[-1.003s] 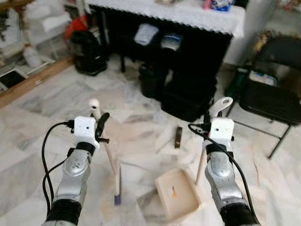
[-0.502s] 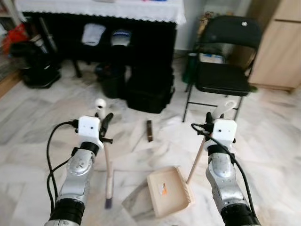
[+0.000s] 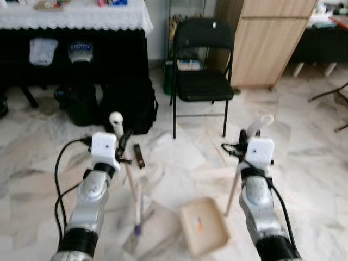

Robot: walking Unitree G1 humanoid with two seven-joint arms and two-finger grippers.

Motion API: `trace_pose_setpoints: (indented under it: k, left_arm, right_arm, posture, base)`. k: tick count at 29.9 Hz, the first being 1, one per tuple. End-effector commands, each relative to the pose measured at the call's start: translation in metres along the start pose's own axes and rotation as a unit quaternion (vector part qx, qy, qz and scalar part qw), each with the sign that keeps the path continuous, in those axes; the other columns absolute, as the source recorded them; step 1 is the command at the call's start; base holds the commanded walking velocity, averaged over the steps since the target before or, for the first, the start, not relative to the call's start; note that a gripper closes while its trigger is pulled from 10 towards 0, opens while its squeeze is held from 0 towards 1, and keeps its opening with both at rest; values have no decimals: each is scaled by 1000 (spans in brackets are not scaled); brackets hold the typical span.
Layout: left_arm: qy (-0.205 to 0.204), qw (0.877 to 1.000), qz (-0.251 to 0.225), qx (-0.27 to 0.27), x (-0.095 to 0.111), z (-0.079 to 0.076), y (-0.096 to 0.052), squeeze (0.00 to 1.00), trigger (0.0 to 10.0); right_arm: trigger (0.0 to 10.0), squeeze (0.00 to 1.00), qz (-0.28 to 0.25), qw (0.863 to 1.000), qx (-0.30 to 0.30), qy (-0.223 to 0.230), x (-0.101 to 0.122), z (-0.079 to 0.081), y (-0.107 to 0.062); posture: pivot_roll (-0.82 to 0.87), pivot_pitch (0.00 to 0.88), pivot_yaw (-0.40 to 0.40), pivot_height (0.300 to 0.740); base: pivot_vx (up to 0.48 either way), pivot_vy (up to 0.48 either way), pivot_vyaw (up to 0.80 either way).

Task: Sweep floor

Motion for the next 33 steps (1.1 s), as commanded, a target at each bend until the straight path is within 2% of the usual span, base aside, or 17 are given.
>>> trace_pose_setpoints:
  k: [1,29,33]
  left_arm:
    - [5,1000,-10,-5,5,0,2,0,10000]
    - [7,1000,-6,-3,6,1,3,0,10000]
    - [7,1000,-6,-2,6,1,2,0,10000]
  right_arm:
    - [10000,0,-28,1000,-7,14,15,-1,5]
    - [10000,0,-28,999,-2,17,15,1,4]
    - [10000,0,-30,999,0,17,17,2,5]
  posture:
    - [-70,40,10,740]
    - [-42,61,15,740]
    - [-42,60,14,740]
  base:
    - [0,0,0]
    - [0,0,0]
    - [247,0,0]
Point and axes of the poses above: a point about 5 cm out from each wrist's last joint towards the gripper, its own y axis pointing out of the wrist towards the gripper, its own x axis along the axis of the wrist's last joint, z = x × y, the point moved 5 cm from there along y, pointing out of the wrist towards the gripper, and after that the axes turned 11 degrees about -y, right-handed, at the moved point
